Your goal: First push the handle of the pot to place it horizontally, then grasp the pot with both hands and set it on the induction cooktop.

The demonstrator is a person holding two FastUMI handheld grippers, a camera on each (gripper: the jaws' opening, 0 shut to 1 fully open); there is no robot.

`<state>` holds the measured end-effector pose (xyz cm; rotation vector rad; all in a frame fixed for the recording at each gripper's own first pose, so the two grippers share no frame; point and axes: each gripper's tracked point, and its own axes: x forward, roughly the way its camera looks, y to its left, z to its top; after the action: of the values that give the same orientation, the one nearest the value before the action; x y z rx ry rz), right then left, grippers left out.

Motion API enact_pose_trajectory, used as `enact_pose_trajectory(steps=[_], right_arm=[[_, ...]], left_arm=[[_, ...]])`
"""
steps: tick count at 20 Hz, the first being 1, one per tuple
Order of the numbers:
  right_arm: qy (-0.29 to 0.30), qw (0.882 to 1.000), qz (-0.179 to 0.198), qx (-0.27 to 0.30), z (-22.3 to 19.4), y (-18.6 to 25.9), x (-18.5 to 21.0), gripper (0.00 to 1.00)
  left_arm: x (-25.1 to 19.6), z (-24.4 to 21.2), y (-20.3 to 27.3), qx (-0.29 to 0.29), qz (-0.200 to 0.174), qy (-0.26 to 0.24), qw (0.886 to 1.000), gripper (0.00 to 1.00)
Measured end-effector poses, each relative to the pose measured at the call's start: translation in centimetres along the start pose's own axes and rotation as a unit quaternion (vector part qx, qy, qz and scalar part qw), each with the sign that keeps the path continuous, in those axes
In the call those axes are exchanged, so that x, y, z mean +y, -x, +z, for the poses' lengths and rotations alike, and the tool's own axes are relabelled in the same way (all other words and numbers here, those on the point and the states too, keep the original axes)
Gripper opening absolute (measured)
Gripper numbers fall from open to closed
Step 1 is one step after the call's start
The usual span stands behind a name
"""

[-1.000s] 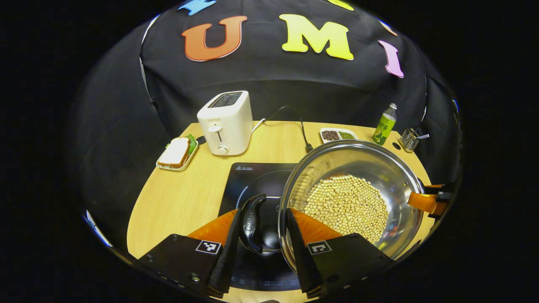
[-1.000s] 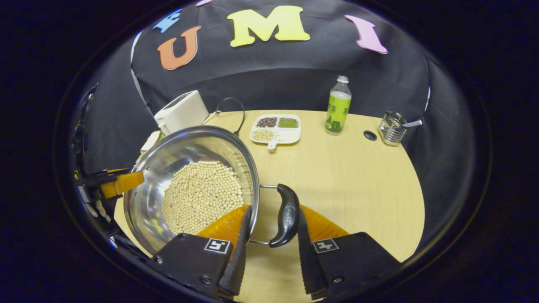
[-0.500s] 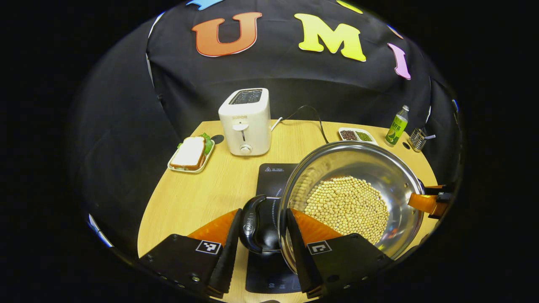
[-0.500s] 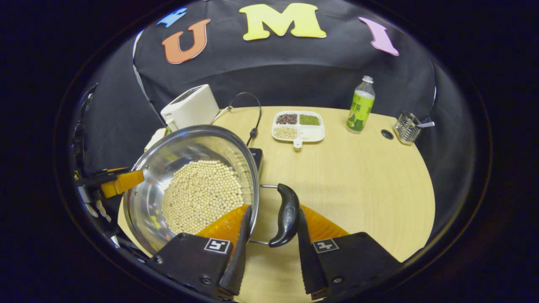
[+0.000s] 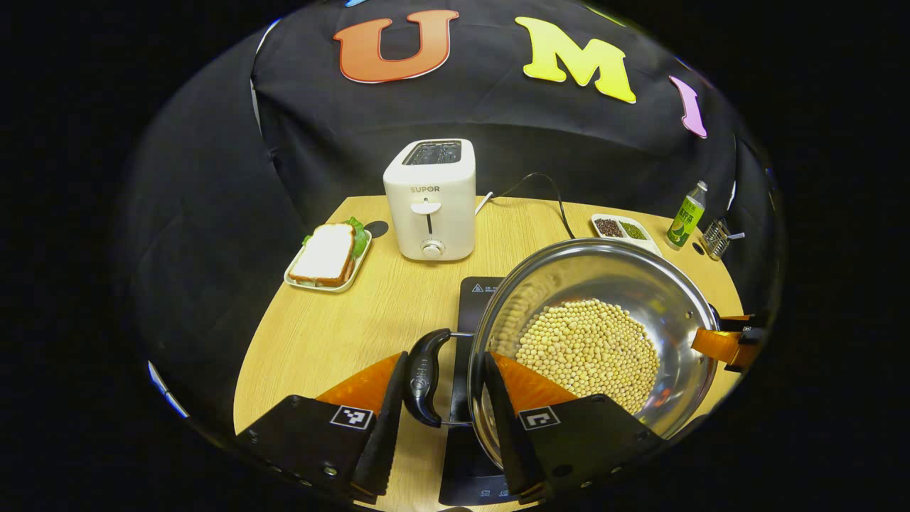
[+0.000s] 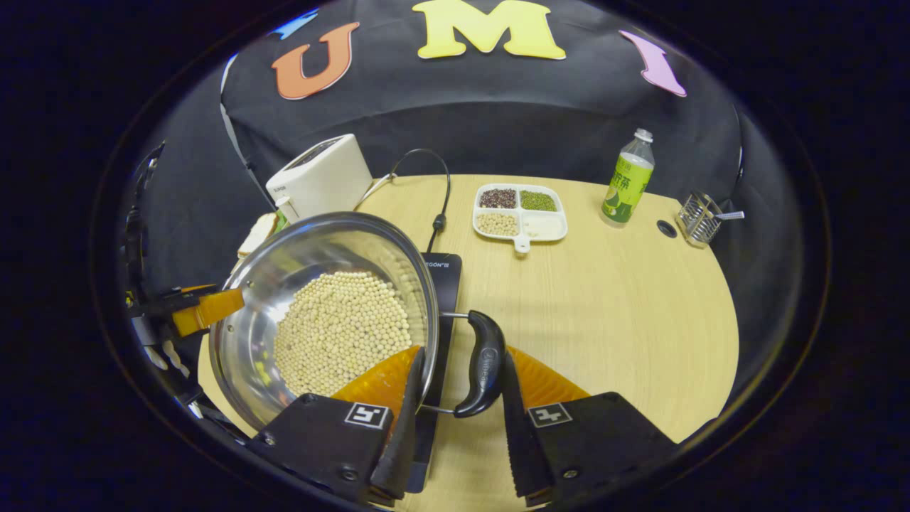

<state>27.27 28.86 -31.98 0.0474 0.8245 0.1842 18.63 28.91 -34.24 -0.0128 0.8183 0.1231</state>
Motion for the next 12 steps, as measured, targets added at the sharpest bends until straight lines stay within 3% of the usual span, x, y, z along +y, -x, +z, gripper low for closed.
enact_pose_trajectory(steps=[8,9,12], right_arm=[[-0.006,1.000,0.003,-0.021,0.08,-0.21,-0.21,0.55],[-0.007,1.000,0.006,-0.027,0.04,-0.18,-0.18,0.60],[-0.015,0.999,0.012,-0.042,0.12,-0.35,-0.26,0.56]], left_arm=[[-0.07,0.26,-0.48,-0.021,-0.006,-0.010,1.000,0.60],[0.00,0.36,-0.53,-0.033,-0.006,-0.014,0.999,0.60],[-0.03,0.47,-0.37,-0.058,-0.002,-0.024,0.998,0.60]])
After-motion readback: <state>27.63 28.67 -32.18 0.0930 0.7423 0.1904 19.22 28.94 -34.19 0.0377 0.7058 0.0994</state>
